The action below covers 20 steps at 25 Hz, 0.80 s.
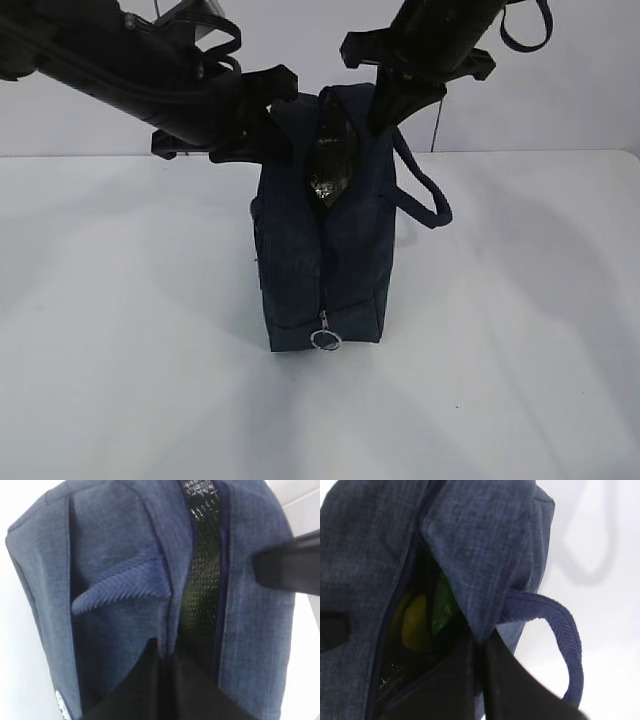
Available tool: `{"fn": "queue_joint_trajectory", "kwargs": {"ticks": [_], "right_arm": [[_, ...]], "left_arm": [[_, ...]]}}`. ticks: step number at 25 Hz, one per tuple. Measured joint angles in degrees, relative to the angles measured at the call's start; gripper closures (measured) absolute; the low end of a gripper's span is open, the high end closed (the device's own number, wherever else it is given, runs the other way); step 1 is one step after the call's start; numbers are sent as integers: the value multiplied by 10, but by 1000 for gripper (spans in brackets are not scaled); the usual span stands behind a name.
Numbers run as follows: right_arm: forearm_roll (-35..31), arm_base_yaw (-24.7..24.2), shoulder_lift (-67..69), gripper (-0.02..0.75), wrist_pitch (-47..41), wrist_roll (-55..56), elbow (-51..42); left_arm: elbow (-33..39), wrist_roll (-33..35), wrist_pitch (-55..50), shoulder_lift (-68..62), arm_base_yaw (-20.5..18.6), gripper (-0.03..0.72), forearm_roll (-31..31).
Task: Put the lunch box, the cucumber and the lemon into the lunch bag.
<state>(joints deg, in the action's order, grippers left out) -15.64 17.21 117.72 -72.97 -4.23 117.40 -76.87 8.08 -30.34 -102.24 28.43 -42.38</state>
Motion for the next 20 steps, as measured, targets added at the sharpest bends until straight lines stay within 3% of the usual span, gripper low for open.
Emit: {"fn": "queue_joint_trajectory", "kwargs": {"ticks": [6, 9, 11, 15, 17, 20], "right_arm": [[-4, -1, 0, 712, 0, 0, 0], [-7, -1, -1, 623, 4, 0, 0], [-8, -1, -3, 508, 9, 0, 0], [-10, -1, -8, 323, 11, 1, 0], [-10, -1, -9, 293, 11, 2, 0], [-10, -1, -18, 280, 11, 3, 0]], "left_arm": [[0, 0, 0, -3, 0, 689, -3], [0, 0, 1, -3, 0, 650, -4], [0, 0, 1, -3, 0, 593, -5], [0, 0, 1, -3, 0, 392, -10], [0, 0, 0, -3, 0, 311, -10], [0, 0, -12, 1, -9, 261, -10]]}}
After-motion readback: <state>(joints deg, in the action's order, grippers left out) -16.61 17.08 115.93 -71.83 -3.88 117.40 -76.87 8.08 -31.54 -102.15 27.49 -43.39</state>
